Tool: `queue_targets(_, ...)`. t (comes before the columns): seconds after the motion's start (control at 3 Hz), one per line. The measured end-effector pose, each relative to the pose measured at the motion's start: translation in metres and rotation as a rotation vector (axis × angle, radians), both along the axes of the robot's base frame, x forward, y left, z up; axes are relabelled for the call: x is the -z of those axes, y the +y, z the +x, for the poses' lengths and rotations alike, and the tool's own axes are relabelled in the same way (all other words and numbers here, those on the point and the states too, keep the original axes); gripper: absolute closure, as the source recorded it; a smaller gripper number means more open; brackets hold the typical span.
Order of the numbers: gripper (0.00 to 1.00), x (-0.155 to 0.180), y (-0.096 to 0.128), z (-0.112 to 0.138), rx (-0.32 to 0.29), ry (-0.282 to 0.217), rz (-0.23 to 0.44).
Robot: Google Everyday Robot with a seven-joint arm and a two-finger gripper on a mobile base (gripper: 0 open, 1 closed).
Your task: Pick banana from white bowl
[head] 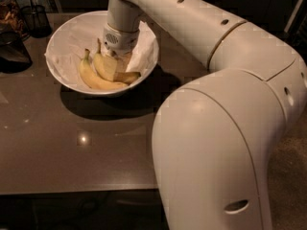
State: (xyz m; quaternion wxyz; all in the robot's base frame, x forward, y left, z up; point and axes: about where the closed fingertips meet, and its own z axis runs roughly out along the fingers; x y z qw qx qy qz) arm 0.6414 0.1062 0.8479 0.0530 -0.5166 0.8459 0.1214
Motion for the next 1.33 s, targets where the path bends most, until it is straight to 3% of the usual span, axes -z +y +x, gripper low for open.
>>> queue_targets(0.33,1.0,-0.002,0.0,0.0,0.0,0.0,0.0)
queue_targets(0.67,1.0,-0.01,-0.001,-0.002,-0.018,-0.02,0.031)
queue_targets(1.33,1.0,-0.059,-0.011,-0.024,-0.122,-0.081,0.147)
